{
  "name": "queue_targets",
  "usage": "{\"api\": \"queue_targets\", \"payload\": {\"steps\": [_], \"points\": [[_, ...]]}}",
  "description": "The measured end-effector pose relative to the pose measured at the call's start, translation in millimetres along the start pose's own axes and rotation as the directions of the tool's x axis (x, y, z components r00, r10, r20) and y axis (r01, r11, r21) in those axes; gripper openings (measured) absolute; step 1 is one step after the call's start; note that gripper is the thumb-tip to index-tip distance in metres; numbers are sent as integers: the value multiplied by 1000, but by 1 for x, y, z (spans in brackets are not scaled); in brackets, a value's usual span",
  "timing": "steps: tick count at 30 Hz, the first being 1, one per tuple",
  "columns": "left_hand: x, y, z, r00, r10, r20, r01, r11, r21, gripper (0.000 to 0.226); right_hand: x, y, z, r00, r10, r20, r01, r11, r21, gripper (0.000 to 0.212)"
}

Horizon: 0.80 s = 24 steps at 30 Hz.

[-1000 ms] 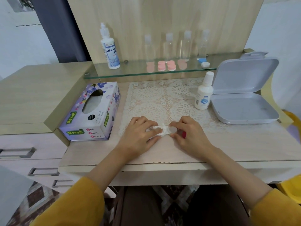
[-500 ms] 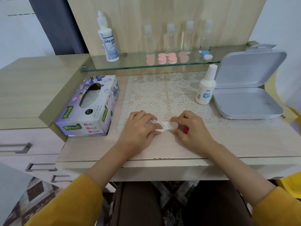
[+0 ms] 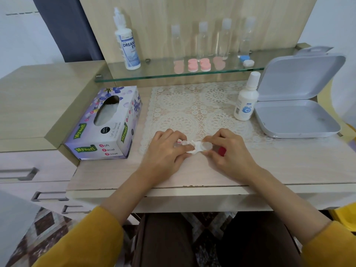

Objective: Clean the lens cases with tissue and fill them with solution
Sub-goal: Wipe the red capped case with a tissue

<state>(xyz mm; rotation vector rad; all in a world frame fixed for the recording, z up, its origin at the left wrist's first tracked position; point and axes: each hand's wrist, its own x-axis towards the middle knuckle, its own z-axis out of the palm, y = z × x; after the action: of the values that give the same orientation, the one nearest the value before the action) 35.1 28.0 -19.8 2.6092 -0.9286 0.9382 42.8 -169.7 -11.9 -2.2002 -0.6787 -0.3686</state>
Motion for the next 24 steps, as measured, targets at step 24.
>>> {"api": "queue_targets", "payload": {"steps": [24], "points": [[2,1,1,999,-33,33,36,995,-91,14,-2,-2,2,1000,-10,11,10,999,-50,15]]}}
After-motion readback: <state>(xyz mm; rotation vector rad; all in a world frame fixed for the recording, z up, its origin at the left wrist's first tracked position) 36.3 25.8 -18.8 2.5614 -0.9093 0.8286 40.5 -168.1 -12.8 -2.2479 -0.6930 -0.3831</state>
